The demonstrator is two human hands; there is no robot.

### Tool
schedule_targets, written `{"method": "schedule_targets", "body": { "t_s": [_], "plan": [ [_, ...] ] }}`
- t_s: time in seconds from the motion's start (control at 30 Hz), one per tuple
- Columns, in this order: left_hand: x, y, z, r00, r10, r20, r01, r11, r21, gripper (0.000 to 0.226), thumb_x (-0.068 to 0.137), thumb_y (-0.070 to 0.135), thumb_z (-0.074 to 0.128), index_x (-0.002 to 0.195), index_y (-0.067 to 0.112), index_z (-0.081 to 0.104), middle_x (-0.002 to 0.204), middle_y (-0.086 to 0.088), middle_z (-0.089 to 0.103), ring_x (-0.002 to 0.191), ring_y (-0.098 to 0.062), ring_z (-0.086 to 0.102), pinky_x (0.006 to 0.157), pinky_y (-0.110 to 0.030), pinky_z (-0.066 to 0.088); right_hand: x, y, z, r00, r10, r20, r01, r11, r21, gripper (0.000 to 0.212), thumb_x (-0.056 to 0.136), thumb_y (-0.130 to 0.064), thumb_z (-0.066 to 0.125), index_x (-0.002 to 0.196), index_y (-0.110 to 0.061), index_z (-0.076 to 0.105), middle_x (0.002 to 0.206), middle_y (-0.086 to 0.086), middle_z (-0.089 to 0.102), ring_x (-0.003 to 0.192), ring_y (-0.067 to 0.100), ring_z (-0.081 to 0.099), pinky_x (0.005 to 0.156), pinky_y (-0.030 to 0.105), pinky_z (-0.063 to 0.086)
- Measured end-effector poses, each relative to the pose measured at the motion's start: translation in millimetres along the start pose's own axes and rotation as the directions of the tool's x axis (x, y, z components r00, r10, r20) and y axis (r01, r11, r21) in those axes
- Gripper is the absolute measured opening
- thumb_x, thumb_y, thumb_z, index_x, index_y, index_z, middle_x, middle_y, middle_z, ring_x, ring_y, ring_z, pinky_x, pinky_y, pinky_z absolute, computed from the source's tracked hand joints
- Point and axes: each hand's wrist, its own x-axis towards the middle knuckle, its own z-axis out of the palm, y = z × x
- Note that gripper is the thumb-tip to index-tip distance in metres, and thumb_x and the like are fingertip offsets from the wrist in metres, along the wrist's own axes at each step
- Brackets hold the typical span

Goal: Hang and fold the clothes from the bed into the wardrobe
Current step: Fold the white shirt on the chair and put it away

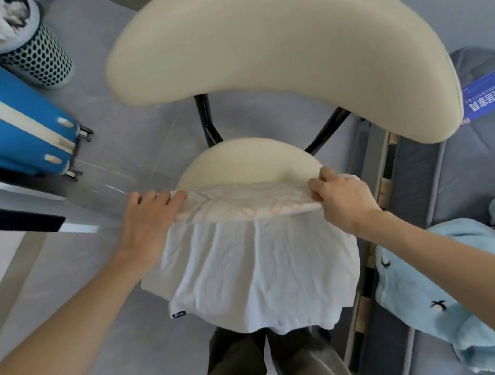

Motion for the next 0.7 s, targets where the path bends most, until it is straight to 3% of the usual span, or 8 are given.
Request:
{"method": "schedule_targets", "body": {
  "t_s": [0.1,0.17,0.27,0.4,0.5,0.63,0.7],
  "plan": [
    [-34,11,2,0.999,0.027,-0.04,-0.026,0.999,0.028,0.067,0.045,-0.011,0.081,0.107,0.011,0.067,0.066,-0.001,0.055,0.062,-0.026,0.054,0.063,-0.034,0.027,-28,-7,20,0.999,-0.045,0.026,0.046,0.999,-0.02,0.023,0.082,-0.001,0.049,0.093,-0.02,0.043,0.108,0.001,0.043,0.063,0.023,0.041,0.044,0.027,0.016],
    [-56,20,2,0.999,0.019,-0.035,-0.018,1.0,0.015,0.068,0.043,-0.013,0.08,0.105,0.011,0.069,0.062,0.0,0.054,0.059,-0.026,0.054,0.062,-0.034,0.025,-47,-11,31,0.997,-0.065,0.043,0.067,0.996,-0.061,0.025,0.082,0.0,0.049,0.098,-0.019,0.045,0.108,0.0,0.043,0.063,0.021,0.038,0.043,0.027,0.013],
    [-86,34,5,1.0,-0.006,-0.013,0.006,0.999,-0.05,0.068,0.043,-0.017,0.077,0.105,0.009,0.069,0.059,-0.001,0.052,0.057,-0.025,0.052,0.06,-0.034,0.036,-74,-17,48,0.994,-0.086,0.074,0.091,0.994,-0.063,0.028,0.083,-0.001,0.048,0.105,-0.017,0.046,0.107,-0.001,0.045,0.065,0.019,0.042,0.044,0.026,0.017],
    [-118,50,14,0.997,0.039,-0.06,-0.043,0.997,-0.067,0.084,0.023,-0.024,0.073,0.102,0.005,0.072,0.056,-0.001,0.05,0.053,-0.024,0.051,0.061,-0.033,0.029,-105,-26,69,0.99,-0.078,0.122,0.09,0.992,-0.093,0.031,0.084,0.0,0.045,0.109,-0.018,0.045,0.106,-0.004,0.048,0.075,0.019,0.057,0.047,0.027,0.027],
    [-140,55,31,0.996,0.068,-0.061,-0.074,0.993,-0.097,0.09,0.019,-0.028,0.069,0.104,0.004,0.073,0.056,-0.002,0.049,0.052,-0.023,0.05,0.056,-0.031,0.04,-123,-36,88,0.99,-0.045,0.137,0.062,0.99,-0.123,0.033,0.086,-0.001,0.046,0.114,-0.017,0.045,0.106,-0.003,0.049,0.079,0.019,0.059,0.046,0.026,0.026],
    [-164,66,61,0.995,0.098,-0.03,-0.101,0.985,-0.14,0.095,0.023,-0.023,0.076,0.112,0.008,0.071,0.059,-0.004,0.048,0.052,-0.024,0.051,0.054,-0.031,0.048,-140,-50,124,0.988,0.041,0.152,-0.016,0.986,-0.164,0.04,0.086,-0.006,0.054,0.123,-0.017,0.041,0.108,-0.002,0.051,0.087,0.017,0.058,0.06,0.027,0.036],
    [-172,72,77,0.996,0.082,0.017,-0.079,0.986,-0.144,0.101,0.025,-0.022,0.076,0.12,0.013,0.068,0.064,-0.004,0.05,0.056,-0.025,0.052,0.055,-0.034,0.05,-142,-53,139,0.977,0.09,0.191,-0.063,0.988,-0.143,0.047,0.086,-0.008,0.056,0.128,-0.018,0.038,0.114,-0.001,0.051,0.099,0.018,0.055,0.075,0.028,0.041]
  ]
}}
